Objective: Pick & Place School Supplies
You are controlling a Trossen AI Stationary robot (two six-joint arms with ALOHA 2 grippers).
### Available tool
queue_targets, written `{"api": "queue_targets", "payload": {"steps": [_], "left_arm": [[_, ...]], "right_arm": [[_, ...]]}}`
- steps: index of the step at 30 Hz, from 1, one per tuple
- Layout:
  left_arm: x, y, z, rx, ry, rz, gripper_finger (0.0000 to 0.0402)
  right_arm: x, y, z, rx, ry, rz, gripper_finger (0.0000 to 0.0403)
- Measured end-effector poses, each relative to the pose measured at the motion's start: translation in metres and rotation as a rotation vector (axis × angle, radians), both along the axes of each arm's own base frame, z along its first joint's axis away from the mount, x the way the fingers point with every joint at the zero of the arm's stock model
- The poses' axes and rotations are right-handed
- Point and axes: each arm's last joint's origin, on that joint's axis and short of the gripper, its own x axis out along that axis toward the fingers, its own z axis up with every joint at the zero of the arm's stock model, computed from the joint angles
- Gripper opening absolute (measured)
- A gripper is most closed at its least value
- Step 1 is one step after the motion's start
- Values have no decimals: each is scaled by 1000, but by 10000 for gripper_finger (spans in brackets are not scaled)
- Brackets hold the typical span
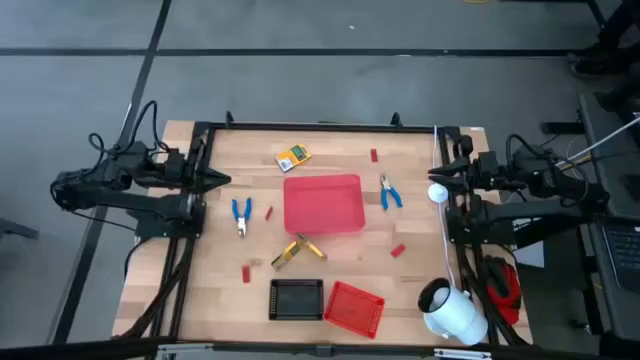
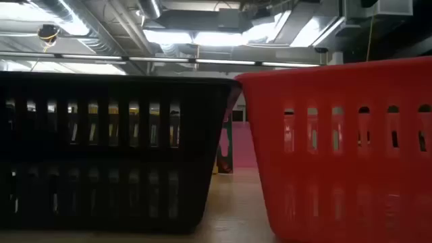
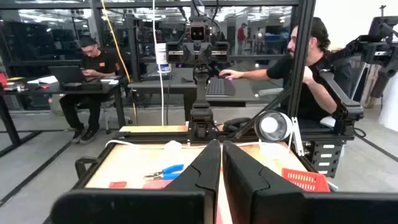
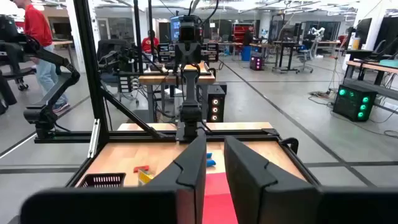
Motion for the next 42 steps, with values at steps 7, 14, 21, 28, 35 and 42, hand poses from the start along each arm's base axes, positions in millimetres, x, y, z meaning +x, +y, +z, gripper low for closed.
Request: {"api": "queue_targets", "payload": {"steps": [7,14,21,28,35,42], "left_arm": [[0,0,0,0,0,0,13],[0,0,0,0,0,0,13],[0,0,0,0,0,0,15],[0,0,0,0,0,0,12],[0,0,0,0,0,0,14],[0,0,0,0,0,0,16]], "right_arm": [[0,0,0,0,0,0,61],[0,0,0,0,0,0,61],[0,0,0,0,0,0,61],[0,0,0,0,0,0,61],[0,0,0,0,0,0,61],[0,0,0,0,0,0,61]]}}
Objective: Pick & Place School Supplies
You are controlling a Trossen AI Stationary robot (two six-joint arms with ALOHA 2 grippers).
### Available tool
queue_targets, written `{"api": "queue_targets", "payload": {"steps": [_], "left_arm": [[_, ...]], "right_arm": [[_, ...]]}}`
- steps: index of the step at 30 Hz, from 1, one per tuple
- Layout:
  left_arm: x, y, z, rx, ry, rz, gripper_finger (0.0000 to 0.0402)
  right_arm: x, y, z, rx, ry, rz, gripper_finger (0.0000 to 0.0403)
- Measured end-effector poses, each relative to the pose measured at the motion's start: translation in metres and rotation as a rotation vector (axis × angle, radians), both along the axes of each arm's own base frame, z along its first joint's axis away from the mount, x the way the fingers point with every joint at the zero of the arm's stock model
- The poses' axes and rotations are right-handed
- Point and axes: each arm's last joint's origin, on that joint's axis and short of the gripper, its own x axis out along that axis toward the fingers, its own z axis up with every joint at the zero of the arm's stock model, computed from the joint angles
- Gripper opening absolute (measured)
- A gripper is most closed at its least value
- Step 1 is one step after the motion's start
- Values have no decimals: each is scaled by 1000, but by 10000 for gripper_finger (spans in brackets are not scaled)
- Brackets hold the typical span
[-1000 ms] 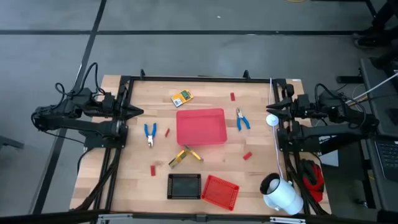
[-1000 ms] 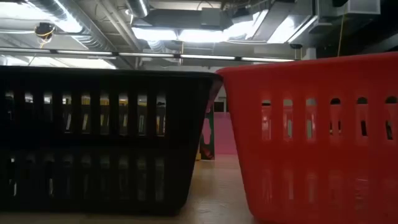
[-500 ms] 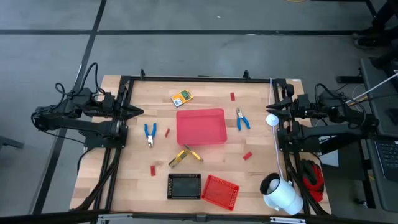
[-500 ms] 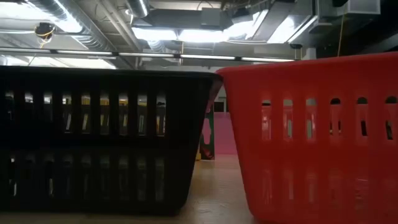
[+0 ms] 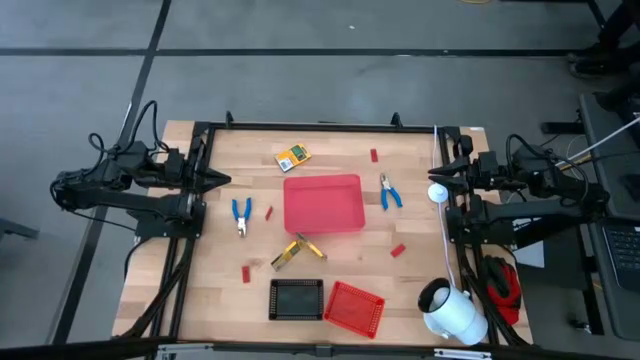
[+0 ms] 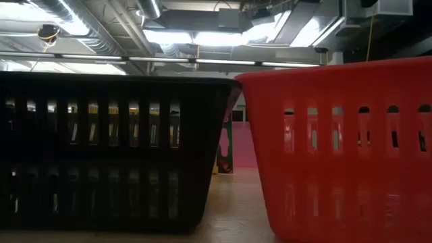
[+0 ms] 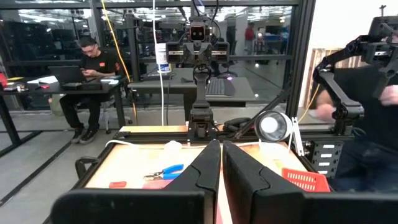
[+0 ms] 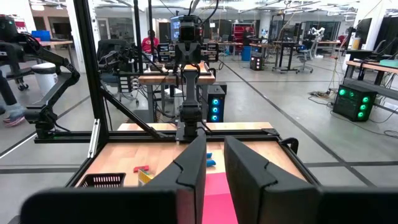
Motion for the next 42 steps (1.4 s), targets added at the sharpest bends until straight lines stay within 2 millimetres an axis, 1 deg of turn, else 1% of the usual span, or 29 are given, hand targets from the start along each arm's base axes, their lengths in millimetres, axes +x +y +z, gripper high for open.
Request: {"api": "queue_targets", "payload": {"steps": [9,22,24,26,28,30,32,33,36,39,42], "left_arm": [[0,0,0,0,0,0,11],[0,0,0,0,0,0,16],[0,0,0,0,0,0,15],[0,0,0,0,0,0,13],[0,0,0,0,0,0,11],[0,0,0,-4,-2,0,11],[0,0,2,-64,-24,-2,12],[0,0,4,-100,-42,-2,13],[5,-1,9,-89,-160,-25,15],[15,-4,11,-90,-288,-171,15],[23,-9,12,-13,-357,-307,15]], "right_arm": [[0,0,0,0,0,0,61],[0,0,1,1,-6,-4,61],[1,0,2,34,-18,-8,61],[1,0,1,139,-10,9,61],[1,2,1,219,-3,66,61],[3,5,0,254,19,162,61],[7,8,-5,274,61,274,61],[9,10,-8,285,80,324,61],[19,15,-20,312,104,490,61],[32,24,-39,299,81,653,61],[39,31,-54,252,35,736,61]]}}
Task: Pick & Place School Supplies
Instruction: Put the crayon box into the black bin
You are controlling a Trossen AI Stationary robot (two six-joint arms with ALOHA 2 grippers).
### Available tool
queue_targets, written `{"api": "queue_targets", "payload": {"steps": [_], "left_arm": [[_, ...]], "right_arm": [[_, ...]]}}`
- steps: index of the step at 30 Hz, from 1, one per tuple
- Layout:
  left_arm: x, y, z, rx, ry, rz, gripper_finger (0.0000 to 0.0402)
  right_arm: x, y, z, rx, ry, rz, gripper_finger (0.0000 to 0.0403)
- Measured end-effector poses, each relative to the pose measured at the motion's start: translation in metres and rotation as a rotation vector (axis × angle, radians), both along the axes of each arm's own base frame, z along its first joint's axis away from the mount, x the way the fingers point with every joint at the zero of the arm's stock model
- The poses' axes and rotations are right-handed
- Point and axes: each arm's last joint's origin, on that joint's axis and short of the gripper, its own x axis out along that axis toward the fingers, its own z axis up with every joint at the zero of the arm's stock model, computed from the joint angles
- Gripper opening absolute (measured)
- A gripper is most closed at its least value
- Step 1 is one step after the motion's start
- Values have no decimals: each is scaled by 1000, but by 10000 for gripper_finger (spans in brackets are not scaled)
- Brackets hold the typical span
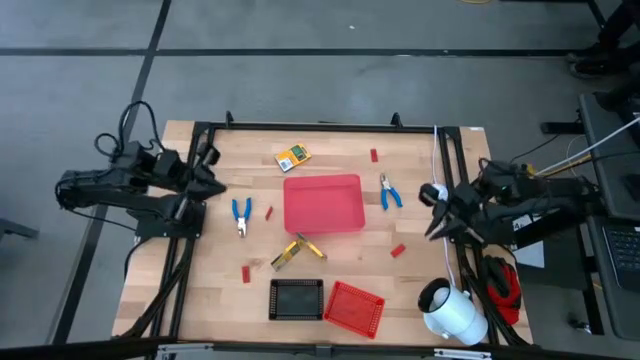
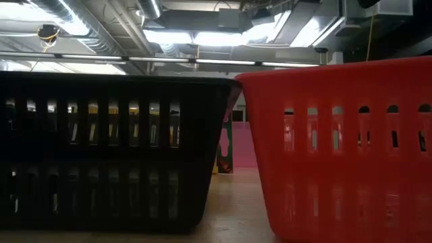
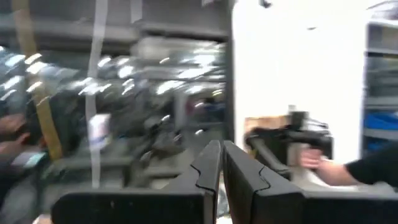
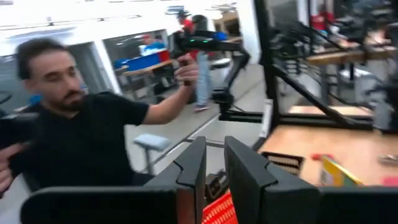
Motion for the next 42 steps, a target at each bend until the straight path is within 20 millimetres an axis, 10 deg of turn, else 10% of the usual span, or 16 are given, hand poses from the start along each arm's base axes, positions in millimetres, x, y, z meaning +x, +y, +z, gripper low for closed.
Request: {"api": "queue_targets", "payload": {"steps": [10,22,32,42], "left_arm": [[6,-4,6,224,-134,-18,16],[32,7,-33,209,626,703,13],[45,-26,-38,242,943,529,16],[89,-98,-41,212,754,272,12]], "right_arm": [[-11,17,26,26,-59,-20,61],[-3,44,55,-154,207,-143,61],[36,62,55,-325,488,-313,61],[47,70,72,-276,507,-292,61]]}}
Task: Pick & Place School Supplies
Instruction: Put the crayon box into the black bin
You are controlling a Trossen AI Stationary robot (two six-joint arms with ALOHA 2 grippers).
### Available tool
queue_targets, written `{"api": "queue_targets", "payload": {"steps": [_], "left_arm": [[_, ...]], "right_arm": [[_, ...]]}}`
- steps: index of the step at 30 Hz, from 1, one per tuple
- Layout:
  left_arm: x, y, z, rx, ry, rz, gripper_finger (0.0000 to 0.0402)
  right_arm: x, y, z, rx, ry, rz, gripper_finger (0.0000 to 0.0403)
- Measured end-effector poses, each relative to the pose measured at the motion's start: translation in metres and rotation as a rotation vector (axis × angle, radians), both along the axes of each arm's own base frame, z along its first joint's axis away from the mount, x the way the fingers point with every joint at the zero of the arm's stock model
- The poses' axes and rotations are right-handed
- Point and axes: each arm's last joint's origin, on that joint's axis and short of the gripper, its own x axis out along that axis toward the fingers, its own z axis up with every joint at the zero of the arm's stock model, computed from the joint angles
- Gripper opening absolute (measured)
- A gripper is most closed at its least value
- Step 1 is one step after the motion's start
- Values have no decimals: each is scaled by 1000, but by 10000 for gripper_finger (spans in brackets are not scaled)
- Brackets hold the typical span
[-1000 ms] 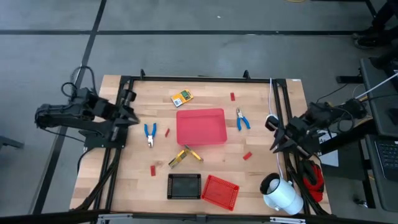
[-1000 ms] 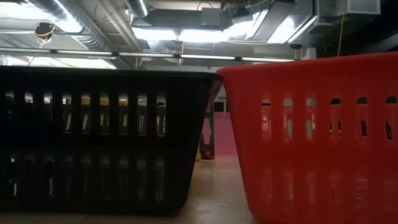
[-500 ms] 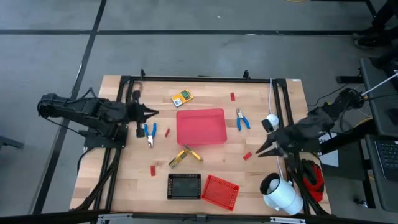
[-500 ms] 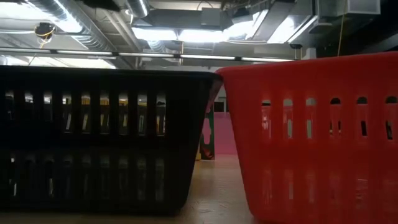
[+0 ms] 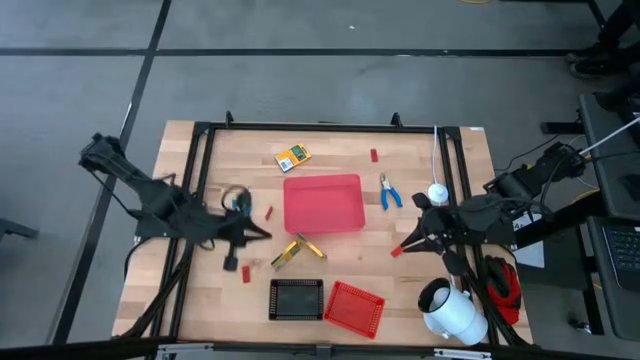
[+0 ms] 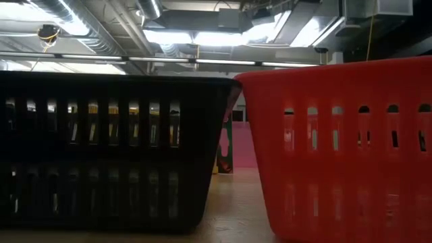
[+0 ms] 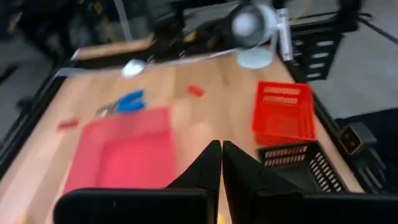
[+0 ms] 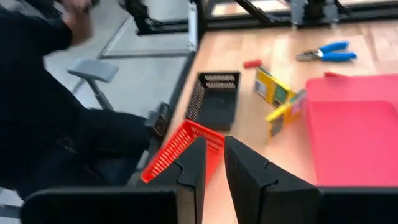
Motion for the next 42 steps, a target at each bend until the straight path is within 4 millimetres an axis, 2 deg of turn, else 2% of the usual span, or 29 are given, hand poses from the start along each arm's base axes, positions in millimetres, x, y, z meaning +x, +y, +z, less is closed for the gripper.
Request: {"api": "queue_targets", "payload": {"steps": [5,9,15,19,22,26,28,32,35,42], "left_arm": [[19,-26,-8,119,-57,-154,15],[29,-39,-10,178,-126,-228,15],[39,-50,-13,252,-189,-325,16],[44,-52,-14,314,-214,-294,16],[46,-43,-17,447,-170,-108,18],[54,-9,-18,622,-89,401,24],[57,6,-21,653,-40,494,26],[64,22,-27,575,-1,469,26],[69,25,-27,475,-24,374,25],[77,30,-22,253,-94,296,24]], "right_arm": [[-1,0,6,20,-8,24,62],[-1,0,6,-9,-22,42,62],[-4,-1,9,-41,-49,64,62],[-5,-3,15,-60,-79,76,62],[-8,-4,18,-84,-74,89,62],[-11,-6,19,-112,-48,100,62],[-12,-7,18,-107,-21,91,62],[-14,-8,18,-73,26,60,62],[-14,-9,17,-45,46,39,62],[-16,-7,17,29,81,11,62]]}}
